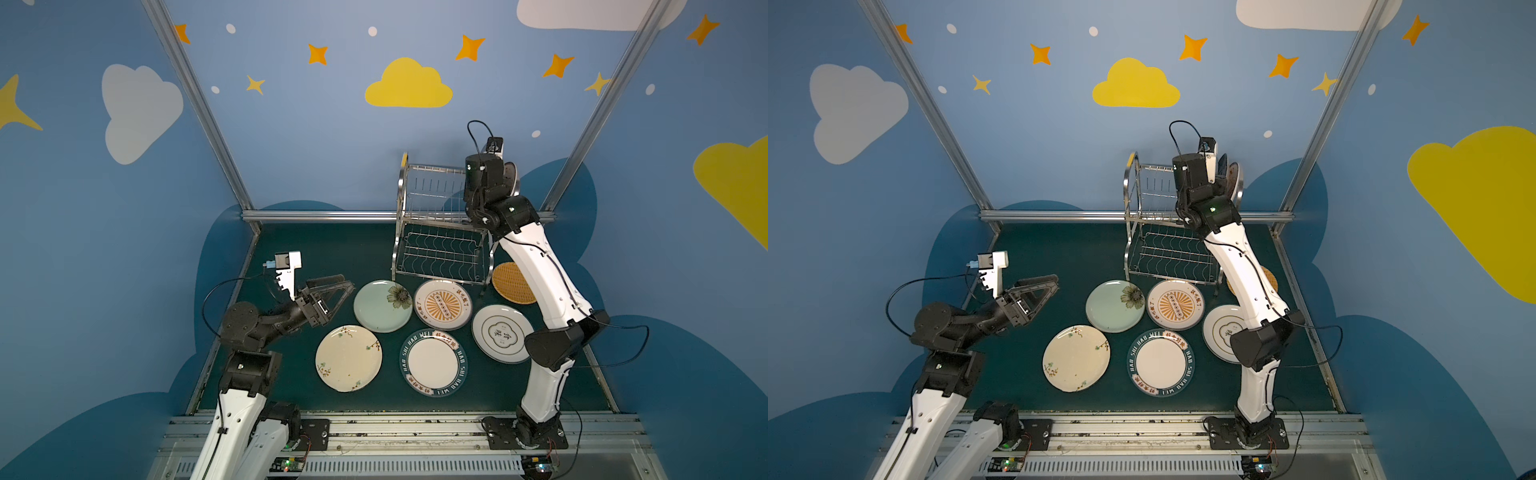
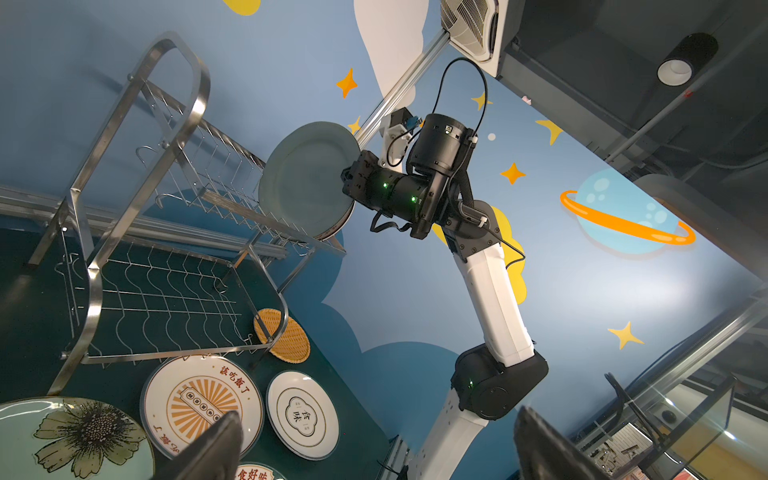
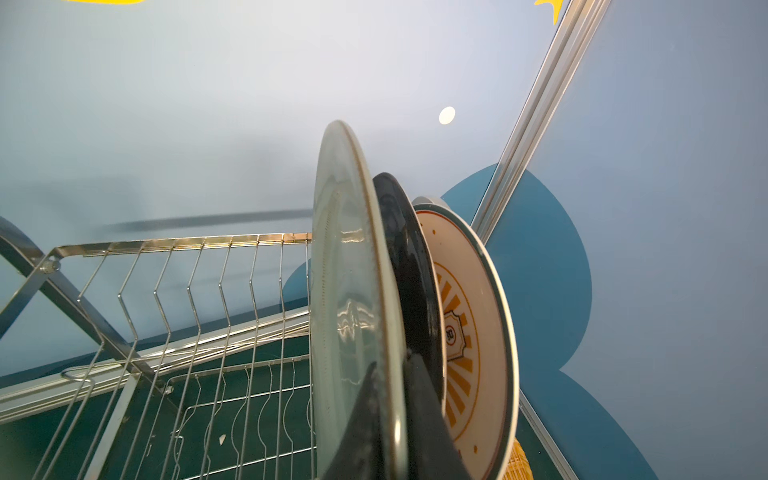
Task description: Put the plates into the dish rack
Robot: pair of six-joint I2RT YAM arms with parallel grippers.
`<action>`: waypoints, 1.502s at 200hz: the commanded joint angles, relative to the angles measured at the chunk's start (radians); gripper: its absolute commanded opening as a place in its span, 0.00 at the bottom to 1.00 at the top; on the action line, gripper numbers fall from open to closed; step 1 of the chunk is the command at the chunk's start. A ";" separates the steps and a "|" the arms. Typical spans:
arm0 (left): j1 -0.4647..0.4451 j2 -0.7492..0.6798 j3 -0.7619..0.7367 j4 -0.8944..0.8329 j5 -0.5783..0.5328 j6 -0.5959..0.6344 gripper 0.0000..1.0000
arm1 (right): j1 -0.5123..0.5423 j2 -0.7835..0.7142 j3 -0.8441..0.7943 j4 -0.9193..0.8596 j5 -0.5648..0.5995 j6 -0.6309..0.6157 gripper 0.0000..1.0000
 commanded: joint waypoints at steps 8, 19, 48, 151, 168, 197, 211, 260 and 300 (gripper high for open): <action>0.003 -0.009 -0.008 0.036 0.020 0.000 1.00 | 0.007 -0.058 -0.022 0.005 -0.034 0.031 0.20; 0.003 -0.010 -0.008 0.036 0.020 0.000 1.00 | 0.006 -0.065 -0.038 0.012 -0.034 0.033 0.23; 0.003 -0.009 -0.009 0.036 0.020 0.000 1.00 | 0.000 -0.074 -0.050 0.017 -0.039 0.031 0.25; 0.004 -0.010 -0.008 0.033 0.020 0.001 1.00 | -0.005 -0.089 -0.051 0.023 -0.071 0.011 0.41; 0.004 -0.011 -0.008 0.034 0.020 0.001 1.00 | -0.009 -0.092 -0.051 0.022 -0.082 0.007 0.42; 0.004 -0.011 -0.008 0.034 0.019 0.001 1.00 | -0.014 -0.098 -0.055 0.020 -0.091 0.006 0.43; 0.004 -0.012 -0.008 0.034 0.020 0.000 1.00 | -0.016 -0.101 -0.063 0.023 -0.105 -0.002 0.44; 0.005 -0.012 -0.008 0.034 0.019 0.001 1.00 | -0.022 -0.114 -0.086 0.045 -0.138 -0.038 0.49; 0.006 -0.011 -0.009 0.034 0.019 0.001 1.00 | -0.026 -0.128 -0.090 0.067 -0.195 -0.067 0.55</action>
